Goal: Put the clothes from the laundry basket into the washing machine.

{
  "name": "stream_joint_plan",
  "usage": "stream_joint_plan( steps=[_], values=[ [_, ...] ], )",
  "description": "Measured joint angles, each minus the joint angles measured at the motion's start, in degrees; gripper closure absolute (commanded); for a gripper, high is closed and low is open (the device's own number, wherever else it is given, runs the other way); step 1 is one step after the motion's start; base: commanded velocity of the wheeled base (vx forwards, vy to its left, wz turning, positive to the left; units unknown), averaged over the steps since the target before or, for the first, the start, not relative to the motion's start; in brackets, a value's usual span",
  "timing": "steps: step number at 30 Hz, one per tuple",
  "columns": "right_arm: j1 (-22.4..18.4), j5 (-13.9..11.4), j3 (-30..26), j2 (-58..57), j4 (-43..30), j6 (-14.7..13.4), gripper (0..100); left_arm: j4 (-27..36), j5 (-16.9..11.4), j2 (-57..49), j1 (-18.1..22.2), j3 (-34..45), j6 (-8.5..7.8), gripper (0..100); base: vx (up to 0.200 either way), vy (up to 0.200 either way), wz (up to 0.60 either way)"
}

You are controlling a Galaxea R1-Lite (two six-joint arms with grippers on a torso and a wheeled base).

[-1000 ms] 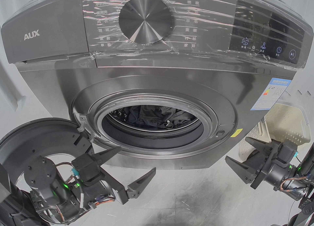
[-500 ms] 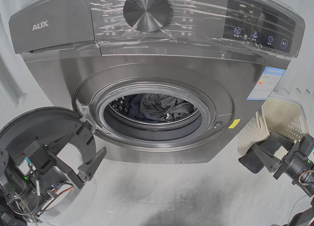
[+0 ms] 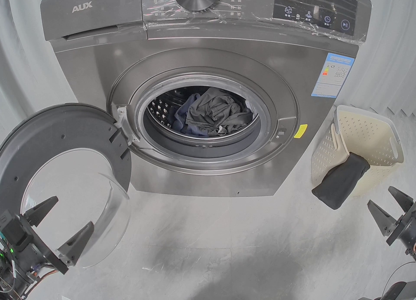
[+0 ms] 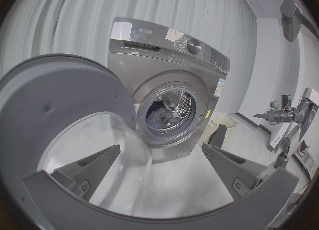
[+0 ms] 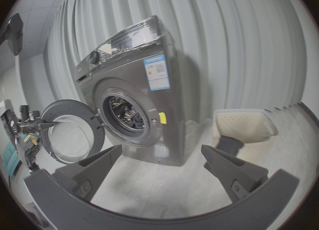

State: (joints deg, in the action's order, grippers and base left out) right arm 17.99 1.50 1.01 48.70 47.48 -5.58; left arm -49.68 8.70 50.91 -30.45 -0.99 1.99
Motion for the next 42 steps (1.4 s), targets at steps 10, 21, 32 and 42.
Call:
stream_joint_plan(
  steps=[10, 21, 32, 42],
  values=[
    [-4.85, -0.38, 0.26, -19.98, -21.41, 0.01, 0, 20.26, -0.23, -20.70, 8.18, -0.02, -0.57, 0, 0.000, -0.180, 0.00],
    [-6.03, -0.50, 0.94, -35.30, -34.79, -0.02, 0, 35.96, -4.50, -37.82, 16.24, 0.00, -0.02, 0, 0.000, -0.091, 0.00],
    [-6.40, 1.58, 0.28, -41.95, -39.23, -0.18, 0, 39.78, -1.46, -44.90, 21.55, -0.05, 1.21, 0, 0.000, -0.073, 0.00],
    [-7.13, 5.03, 0.00, -43.12, -39.80, -0.11, 0, 44.48, -0.90, -46.23, 26.76, -0.02, 0.74, 0, 0.000, -0.120, 0.00]
  ],
)
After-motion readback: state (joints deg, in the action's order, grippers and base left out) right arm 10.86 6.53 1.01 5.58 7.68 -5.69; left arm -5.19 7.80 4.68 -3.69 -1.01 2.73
